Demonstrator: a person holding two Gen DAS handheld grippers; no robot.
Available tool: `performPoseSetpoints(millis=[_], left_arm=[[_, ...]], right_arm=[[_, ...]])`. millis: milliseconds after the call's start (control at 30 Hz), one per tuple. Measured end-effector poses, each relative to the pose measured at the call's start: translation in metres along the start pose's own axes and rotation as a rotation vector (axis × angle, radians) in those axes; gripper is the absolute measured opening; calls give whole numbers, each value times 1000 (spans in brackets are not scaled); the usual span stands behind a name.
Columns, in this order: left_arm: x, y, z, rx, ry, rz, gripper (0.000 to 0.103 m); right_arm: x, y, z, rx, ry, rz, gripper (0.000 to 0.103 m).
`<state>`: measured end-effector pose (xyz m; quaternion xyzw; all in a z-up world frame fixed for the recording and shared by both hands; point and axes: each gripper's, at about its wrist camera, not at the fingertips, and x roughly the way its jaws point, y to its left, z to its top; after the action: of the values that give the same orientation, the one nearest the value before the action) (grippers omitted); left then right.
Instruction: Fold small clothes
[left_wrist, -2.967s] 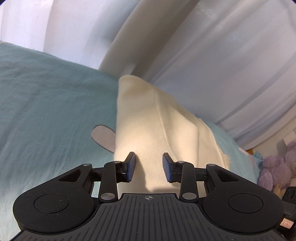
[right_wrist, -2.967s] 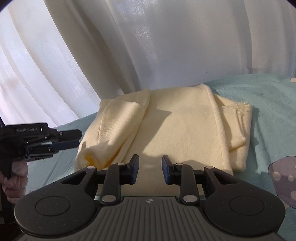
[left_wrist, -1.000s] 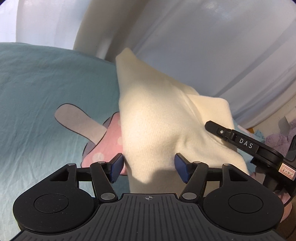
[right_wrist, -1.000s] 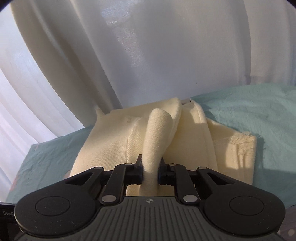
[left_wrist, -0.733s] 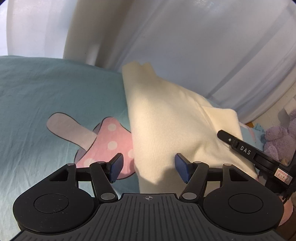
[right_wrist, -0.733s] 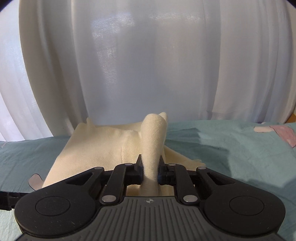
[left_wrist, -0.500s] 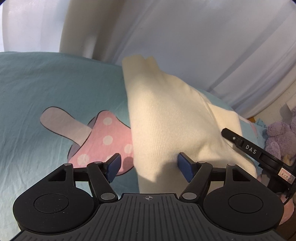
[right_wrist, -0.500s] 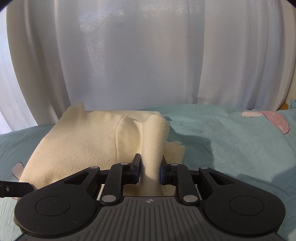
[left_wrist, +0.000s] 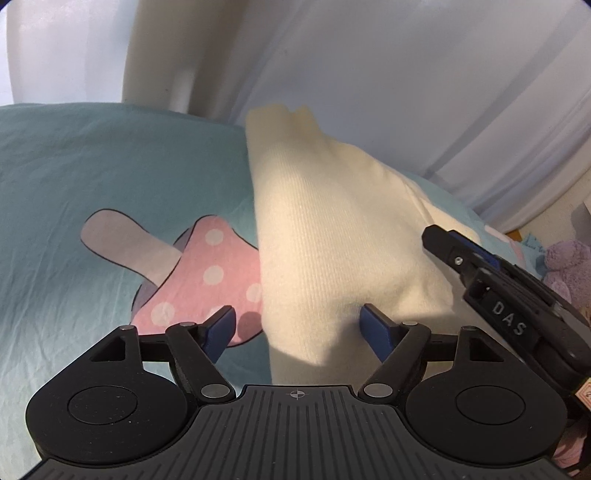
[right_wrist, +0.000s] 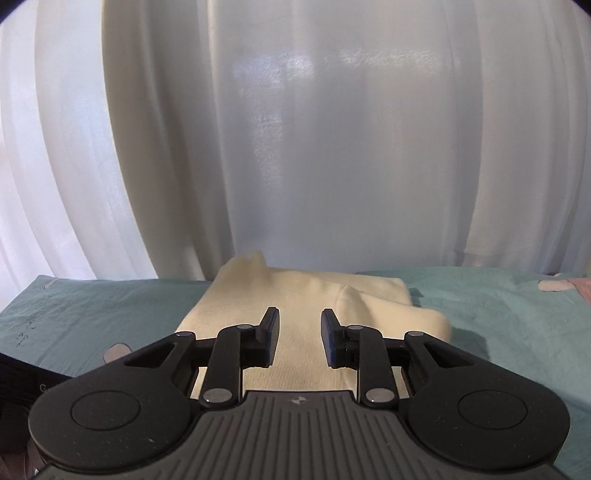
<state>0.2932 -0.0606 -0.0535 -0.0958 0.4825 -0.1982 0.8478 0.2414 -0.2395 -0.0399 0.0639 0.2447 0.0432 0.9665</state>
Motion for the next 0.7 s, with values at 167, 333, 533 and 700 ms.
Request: performPoseSetpoints(millis=[167,333,533,700], left_arm=[[0,2,-1,1,5,-2,86],[-8,9,2,-16,-9,-9,86],[-20,20,21,-25,-75,39,85],[-8,12,41,-33,-113,36,85]], right_arm=[[24,-8,-16,-36,10,-79,9],[24,-24,-24,-76,-20,-125,9],[17,-39,-11,59,25,-98,9],[28,-45,-7,27,57,-172,9]])
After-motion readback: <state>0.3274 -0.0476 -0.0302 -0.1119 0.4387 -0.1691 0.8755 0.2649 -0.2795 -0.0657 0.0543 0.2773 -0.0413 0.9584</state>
